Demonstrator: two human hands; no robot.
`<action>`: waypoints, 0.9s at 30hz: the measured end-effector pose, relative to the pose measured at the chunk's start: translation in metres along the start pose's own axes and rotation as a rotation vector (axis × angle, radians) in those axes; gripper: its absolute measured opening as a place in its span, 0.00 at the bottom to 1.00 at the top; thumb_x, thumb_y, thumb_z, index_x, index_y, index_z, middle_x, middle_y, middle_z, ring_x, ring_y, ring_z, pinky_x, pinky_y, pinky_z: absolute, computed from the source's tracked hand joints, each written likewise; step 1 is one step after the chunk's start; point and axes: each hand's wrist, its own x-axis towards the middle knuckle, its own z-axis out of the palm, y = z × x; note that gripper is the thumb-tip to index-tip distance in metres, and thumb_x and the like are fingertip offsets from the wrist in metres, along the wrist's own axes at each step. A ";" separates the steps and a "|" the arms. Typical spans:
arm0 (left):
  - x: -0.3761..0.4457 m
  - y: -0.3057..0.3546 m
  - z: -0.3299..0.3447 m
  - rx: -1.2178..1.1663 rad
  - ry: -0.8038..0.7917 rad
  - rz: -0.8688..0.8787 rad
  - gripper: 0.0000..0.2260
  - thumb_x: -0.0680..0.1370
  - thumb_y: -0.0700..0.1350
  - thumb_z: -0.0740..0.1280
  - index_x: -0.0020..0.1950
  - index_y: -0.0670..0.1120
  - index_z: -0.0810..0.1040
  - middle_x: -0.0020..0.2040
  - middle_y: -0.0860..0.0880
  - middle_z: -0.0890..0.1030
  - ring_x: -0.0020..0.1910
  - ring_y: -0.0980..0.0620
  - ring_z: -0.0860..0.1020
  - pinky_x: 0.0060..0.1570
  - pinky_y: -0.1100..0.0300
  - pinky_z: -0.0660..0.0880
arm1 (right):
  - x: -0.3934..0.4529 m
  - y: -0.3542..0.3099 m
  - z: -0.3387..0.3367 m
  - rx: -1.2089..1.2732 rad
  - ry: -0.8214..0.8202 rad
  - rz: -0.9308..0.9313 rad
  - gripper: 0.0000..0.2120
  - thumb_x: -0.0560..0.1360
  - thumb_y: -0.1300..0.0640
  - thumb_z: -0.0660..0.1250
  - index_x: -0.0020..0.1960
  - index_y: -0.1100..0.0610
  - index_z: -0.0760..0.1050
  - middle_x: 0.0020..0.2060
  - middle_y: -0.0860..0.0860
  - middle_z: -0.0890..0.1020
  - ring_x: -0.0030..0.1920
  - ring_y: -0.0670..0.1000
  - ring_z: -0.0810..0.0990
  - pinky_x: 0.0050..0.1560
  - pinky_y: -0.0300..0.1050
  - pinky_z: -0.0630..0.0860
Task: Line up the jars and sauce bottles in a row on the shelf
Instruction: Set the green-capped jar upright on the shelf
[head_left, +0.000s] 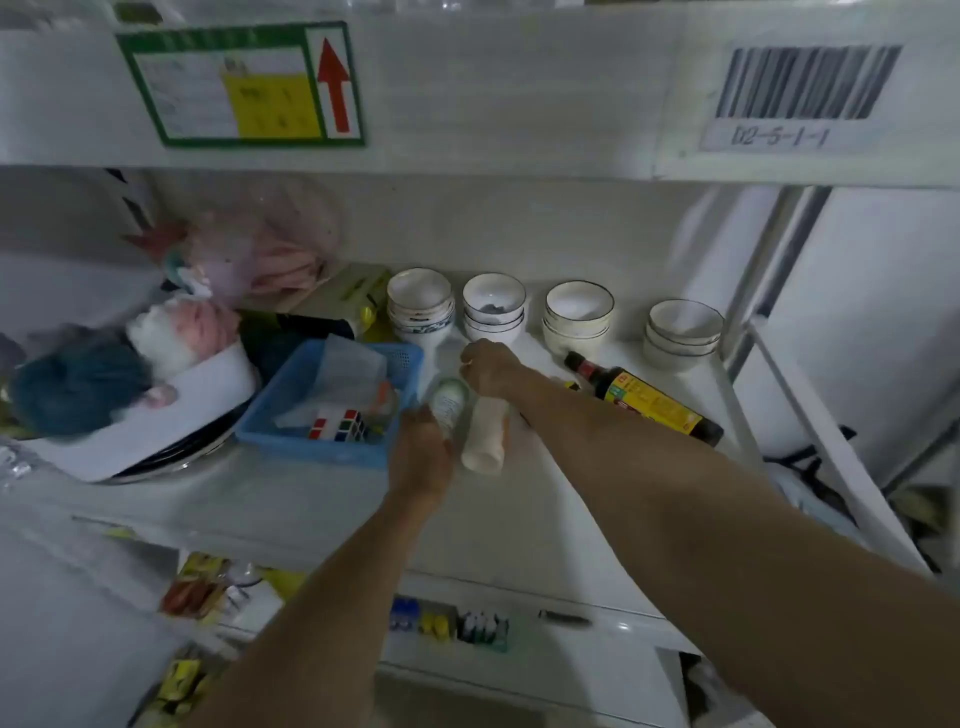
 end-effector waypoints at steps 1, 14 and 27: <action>0.000 -0.001 0.002 0.001 -0.001 -0.010 0.18 0.77 0.42 0.65 0.64 0.38 0.71 0.58 0.39 0.78 0.55 0.42 0.79 0.52 0.49 0.80 | 0.004 -0.002 0.000 -0.018 -0.029 0.008 0.19 0.81 0.59 0.60 0.70 0.63 0.70 0.68 0.59 0.73 0.68 0.60 0.72 0.67 0.47 0.70; -0.003 -0.010 0.027 0.004 0.033 -0.100 0.21 0.80 0.45 0.62 0.69 0.36 0.65 0.61 0.39 0.76 0.55 0.43 0.79 0.50 0.53 0.79 | 0.039 -0.013 0.028 -0.079 -0.143 0.022 0.18 0.81 0.54 0.59 0.66 0.62 0.72 0.63 0.58 0.78 0.61 0.58 0.78 0.52 0.47 0.72; -0.012 -0.013 0.031 -0.220 0.093 -0.173 0.26 0.80 0.42 0.61 0.74 0.35 0.57 0.66 0.36 0.71 0.59 0.40 0.77 0.55 0.53 0.77 | 0.041 -0.016 0.032 0.071 -0.035 -0.004 0.22 0.79 0.49 0.62 0.65 0.63 0.72 0.63 0.60 0.77 0.62 0.60 0.76 0.52 0.47 0.71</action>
